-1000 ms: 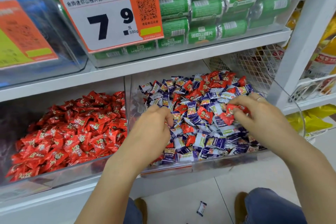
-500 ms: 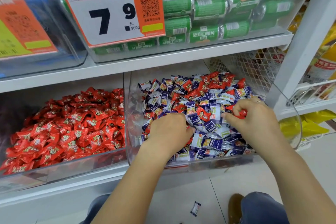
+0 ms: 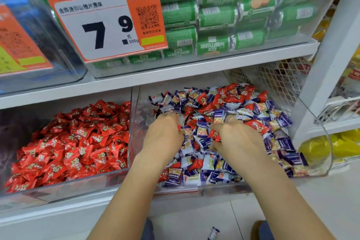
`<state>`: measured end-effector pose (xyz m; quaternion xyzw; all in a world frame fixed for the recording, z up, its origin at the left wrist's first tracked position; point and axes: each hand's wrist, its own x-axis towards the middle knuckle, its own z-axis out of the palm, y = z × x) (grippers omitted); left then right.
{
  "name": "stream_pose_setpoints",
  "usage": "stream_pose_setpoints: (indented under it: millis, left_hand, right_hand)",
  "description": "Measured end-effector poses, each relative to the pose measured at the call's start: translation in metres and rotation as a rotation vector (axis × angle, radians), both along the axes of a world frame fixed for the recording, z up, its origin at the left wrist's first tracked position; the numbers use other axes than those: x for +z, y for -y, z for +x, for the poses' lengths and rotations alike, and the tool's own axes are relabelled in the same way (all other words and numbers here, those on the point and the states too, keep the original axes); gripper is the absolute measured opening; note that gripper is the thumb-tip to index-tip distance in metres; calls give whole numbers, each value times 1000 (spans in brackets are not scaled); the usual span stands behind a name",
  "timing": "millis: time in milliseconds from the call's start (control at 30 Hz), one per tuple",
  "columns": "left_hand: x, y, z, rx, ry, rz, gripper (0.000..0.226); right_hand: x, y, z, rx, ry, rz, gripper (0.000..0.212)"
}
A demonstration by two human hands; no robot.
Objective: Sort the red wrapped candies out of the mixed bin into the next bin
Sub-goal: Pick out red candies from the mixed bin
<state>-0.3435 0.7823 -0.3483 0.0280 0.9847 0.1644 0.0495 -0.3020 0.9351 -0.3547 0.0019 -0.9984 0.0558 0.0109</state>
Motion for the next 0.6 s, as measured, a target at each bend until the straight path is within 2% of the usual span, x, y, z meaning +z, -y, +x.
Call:
stream_pose_setpoints:
  millis: [67,167,267,333,500,600]
  left_hand:
    - [-6,-9,-3,-2,-2,6,26]
    - [-13,-25,-7,-73,1,-70,46]
    - [-20,-35,-14,-107,43,-131,53]
    - [-22,-38,-21,-127,74,-158,57]
    - [-24,-36,-26,-138,96,-103,48]
    - [-27,-30,-23,-96,74,-108,39]
  right_hand:
    - [-2,0,2,17,-6,-3,30]
    - [-2,-2,7,42,20,29,33]
    - [-2,-5,9,78,50,36,41]
    - [-2,-9,8,89,57,-35,40]
    - [9,-26,4,92,57,-292,43]
    - [16,-38,8,74,-1,-368,42]
